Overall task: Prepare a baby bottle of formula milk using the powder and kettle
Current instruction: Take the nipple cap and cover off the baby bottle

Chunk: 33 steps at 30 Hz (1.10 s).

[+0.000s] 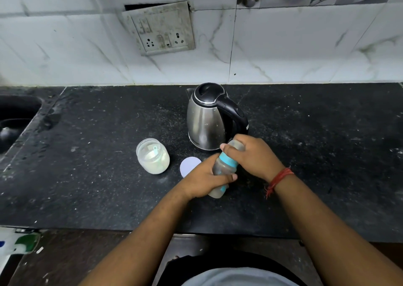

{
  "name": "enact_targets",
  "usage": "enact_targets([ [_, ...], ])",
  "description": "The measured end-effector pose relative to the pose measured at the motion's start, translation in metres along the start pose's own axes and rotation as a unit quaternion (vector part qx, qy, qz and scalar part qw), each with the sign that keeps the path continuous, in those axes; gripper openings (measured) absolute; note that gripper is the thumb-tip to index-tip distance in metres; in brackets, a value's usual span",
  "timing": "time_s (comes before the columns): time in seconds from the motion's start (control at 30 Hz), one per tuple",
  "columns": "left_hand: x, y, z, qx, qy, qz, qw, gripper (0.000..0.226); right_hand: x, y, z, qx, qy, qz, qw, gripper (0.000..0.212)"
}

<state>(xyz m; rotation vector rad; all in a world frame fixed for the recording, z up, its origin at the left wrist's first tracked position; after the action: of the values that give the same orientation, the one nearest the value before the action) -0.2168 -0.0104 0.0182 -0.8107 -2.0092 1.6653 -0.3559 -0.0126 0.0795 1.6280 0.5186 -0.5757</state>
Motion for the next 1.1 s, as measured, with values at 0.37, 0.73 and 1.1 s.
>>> enact_targets([
  [0.37, -0.008, -0.012, -0.017, -0.027, 0.109, -0.133, 0.985, 0.037, 0.008, 0.034, -0.004, -0.105, 0.117, 0.071, 0.985, 0.015],
  [0.73, -0.005, -0.01, -0.031, -0.077, 0.268, -0.229, 0.932, 0.05, 0.009, 0.044, -0.016, -0.147, 0.201, 0.147, 0.957, 0.03],
  [1.1, -0.016, -0.022, -0.005, 0.042, -0.001, 0.085, 0.995, 0.047, -0.003, 0.029, 0.006, -0.044, 0.038, -0.061, 0.996, 0.04],
])
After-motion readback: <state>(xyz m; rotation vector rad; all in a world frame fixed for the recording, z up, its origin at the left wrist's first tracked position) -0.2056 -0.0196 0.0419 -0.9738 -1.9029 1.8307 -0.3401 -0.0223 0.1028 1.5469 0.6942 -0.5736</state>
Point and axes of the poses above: each hand's wrist, its own z-axis towards the middle knuckle, its own x-axis out of the palm, y = z × x, the point moved 7 cm from there along z, towards the middle knuckle, and after that the axes turned 1 degree about z, right-handed, at the moved point
